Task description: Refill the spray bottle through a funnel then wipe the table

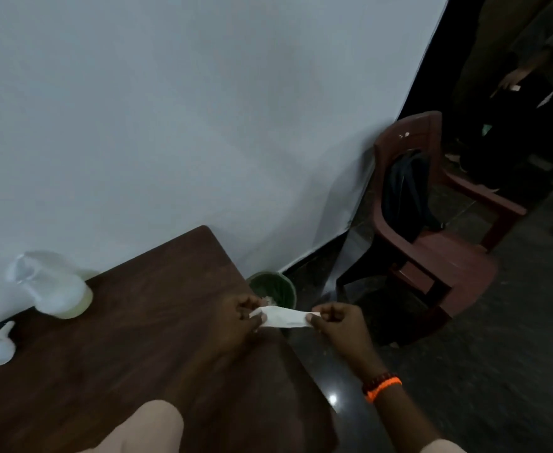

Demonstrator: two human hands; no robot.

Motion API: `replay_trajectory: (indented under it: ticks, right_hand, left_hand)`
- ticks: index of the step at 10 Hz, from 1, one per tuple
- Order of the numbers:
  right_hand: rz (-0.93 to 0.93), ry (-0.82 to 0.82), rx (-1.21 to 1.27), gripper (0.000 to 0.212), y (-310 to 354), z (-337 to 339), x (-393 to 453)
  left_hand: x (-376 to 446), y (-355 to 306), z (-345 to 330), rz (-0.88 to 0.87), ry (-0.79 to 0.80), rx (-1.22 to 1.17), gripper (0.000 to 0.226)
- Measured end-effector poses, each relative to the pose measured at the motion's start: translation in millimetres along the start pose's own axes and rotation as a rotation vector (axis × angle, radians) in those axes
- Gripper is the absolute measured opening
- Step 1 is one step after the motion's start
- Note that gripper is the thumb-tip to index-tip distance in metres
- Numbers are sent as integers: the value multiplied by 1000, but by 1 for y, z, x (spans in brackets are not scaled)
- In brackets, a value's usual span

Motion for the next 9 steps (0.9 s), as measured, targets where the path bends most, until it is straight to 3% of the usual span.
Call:
replay_trajectory:
  ticks: [3,5,6,7,8,9]
  right_hand:
    - [-112,103,-127,9,-80,-39,179]
    - [-167,139,-193,15,-154,-69,261]
    - [-194,167,-217,12,-186,-84,283]
    - [-239,230,-231,23,-215,-97,296]
    - [-330,412,-244,29,-234,-111,288]
    - [-416,525,-373,50,-258,-111,275]
  left_hand:
    - [199,-24,-25,-110,-13,412,28]
    - [328,17,-73,112,84,541,26]
    - [365,46,-89,224,127,569,21]
    - [381,66,-99,283,133,567,31]
    - [381,87,-94,416,104,703,40]
    - [381,102,-89,501,94,775,42]
Point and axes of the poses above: each hand's wrist, its own x-axis towards the middle knuckle, its own z-axis out of the back of the hand, y = z × x, the point moved 8 cm from there along x, towards the middle knuckle, and after that the axes turned 13 degrees about z, right-handed, at the moved point
